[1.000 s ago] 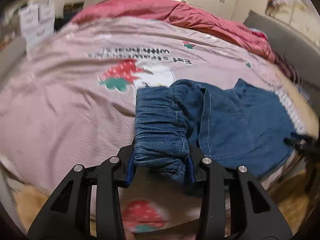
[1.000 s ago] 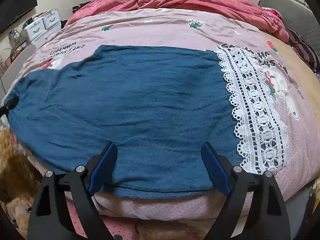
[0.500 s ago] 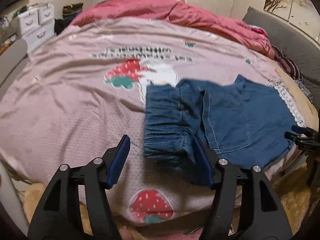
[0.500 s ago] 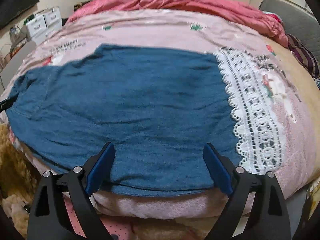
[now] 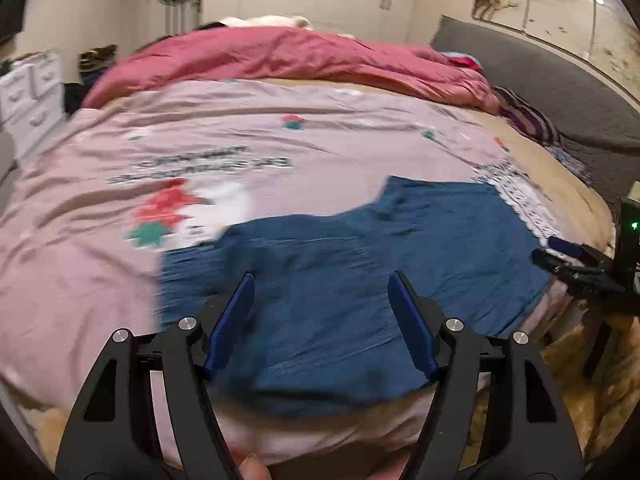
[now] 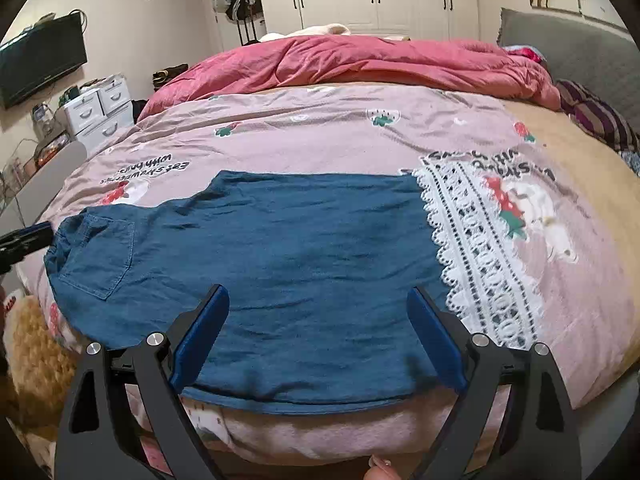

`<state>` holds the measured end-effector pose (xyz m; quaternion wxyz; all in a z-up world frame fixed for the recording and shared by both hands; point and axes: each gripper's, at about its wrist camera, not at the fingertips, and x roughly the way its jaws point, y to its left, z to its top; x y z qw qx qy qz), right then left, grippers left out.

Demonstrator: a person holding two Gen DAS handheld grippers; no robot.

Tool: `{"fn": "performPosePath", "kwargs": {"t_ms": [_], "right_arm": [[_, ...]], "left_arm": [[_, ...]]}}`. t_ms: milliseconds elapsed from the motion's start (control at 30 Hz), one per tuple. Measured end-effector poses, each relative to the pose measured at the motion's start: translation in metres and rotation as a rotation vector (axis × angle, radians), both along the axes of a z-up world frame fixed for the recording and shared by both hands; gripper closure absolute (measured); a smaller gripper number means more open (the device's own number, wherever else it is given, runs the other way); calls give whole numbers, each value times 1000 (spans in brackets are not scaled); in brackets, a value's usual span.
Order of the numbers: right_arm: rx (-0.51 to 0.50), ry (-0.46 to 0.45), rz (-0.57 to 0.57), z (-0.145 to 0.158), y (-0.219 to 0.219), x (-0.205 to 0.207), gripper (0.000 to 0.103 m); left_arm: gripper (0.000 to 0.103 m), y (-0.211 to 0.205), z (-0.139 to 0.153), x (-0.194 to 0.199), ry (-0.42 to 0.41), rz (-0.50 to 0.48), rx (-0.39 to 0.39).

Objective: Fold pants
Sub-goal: 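Move both open grippers over the pants to smooth the denim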

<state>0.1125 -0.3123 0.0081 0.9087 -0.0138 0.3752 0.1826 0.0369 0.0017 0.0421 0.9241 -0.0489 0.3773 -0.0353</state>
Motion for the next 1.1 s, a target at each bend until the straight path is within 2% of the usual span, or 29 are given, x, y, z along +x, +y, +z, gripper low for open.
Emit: {"fn": "performPosePath", "kwargs": {"t_ms": [133, 333, 433, 600, 867, 967, 1033, 1100], "right_arm": [[-67, 16, -47, -8, 1, 2, 13], [-27, 37, -58, -12, -7, 3, 13], [-31, 41, -79, -12, -10, 5, 13], [-69, 173, -163, -39, -23, 16, 13], [-30, 155, -169, -36, -29, 9, 13], [14, 92, -164, -23, -33, 2, 13], [29, 43, -183, -14, -37, -2, 13], [45, 16, -207, -9, -43, -6, 13]], "left_arm": [[41, -30, -15, 24, 34, -64, 14], [37, -62, -58, 39, 146, -130, 71], [36, -64, -72, 36, 167, -138, 99], [36, -55, -73, 35, 169, -145, 54], [36, -56, -74, 37, 161, -146, 66], [36, -55, -64, 36, 161, -136, 43], [36, -55, -50, 34, 137, -146, 0], [36, -57, -39, 33, 113, -152, -6]]}}
